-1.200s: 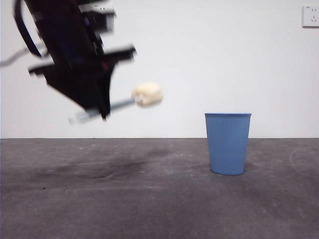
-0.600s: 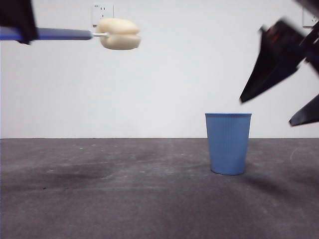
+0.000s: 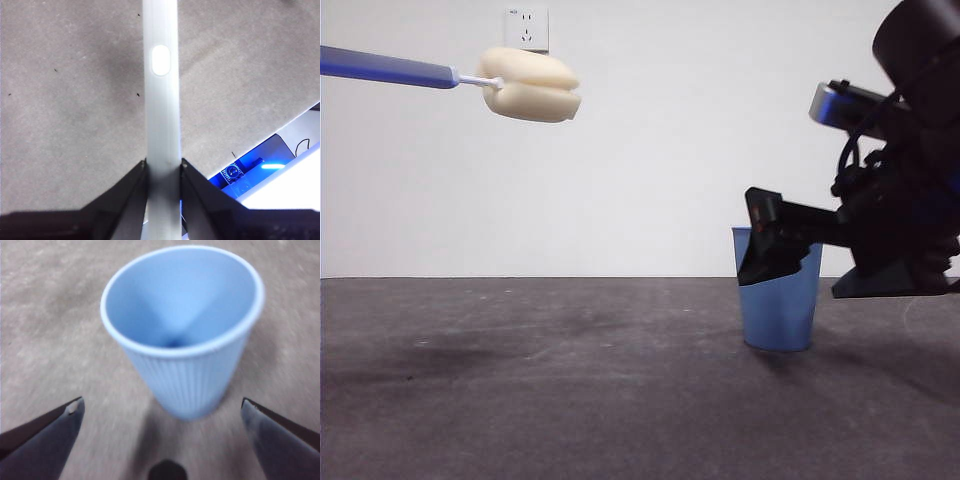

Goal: Pick up the cup brush,pick up the cup,insert the brush into the cup,clean the cup,put the cup brush back,put the cup back to the fixed position on the table

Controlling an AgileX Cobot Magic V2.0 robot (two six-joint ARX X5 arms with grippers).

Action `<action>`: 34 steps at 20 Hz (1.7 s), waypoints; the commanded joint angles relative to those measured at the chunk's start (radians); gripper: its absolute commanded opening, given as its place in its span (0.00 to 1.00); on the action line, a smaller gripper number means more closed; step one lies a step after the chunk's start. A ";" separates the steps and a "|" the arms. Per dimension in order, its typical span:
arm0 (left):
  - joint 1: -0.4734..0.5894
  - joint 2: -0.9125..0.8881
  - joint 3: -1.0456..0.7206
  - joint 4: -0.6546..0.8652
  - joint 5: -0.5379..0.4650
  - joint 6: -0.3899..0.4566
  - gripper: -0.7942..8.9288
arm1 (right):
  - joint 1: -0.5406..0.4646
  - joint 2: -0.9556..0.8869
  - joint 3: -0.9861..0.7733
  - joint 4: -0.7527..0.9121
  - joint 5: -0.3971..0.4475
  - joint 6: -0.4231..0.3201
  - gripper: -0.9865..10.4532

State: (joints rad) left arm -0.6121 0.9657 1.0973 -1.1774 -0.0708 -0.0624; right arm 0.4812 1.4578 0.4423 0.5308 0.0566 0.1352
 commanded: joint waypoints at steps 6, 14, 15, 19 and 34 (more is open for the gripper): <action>-0.004 -0.003 -0.010 0.002 0.002 0.006 0.07 | -0.057 0.188 -0.010 0.305 -0.011 -0.013 0.58; -0.004 -0.003 -0.010 0.022 0.002 0.006 0.07 | -0.062 0.269 0.021 0.397 -0.055 -0.026 0.28; -0.004 -0.002 -0.010 0.024 0.002 0.006 0.07 | -0.062 0.269 0.021 0.406 -0.055 -0.025 0.21; -0.004 -0.002 -0.010 0.024 -0.002 0.015 0.07 | -0.057 0.265 0.021 0.398 -0.063 -0.024 0.07; -0.024 0.138 -0.010 0.059 0.080 0.343 0.07 | 0.177 -0.215 0.321 -0.837 0.312 -0.636 0.07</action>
State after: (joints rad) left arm -0.6312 1.1027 1.0973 -1.1267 -0.0029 0.2401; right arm 0.6544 1.2388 0.7582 -0.3035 0.3592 -0.4118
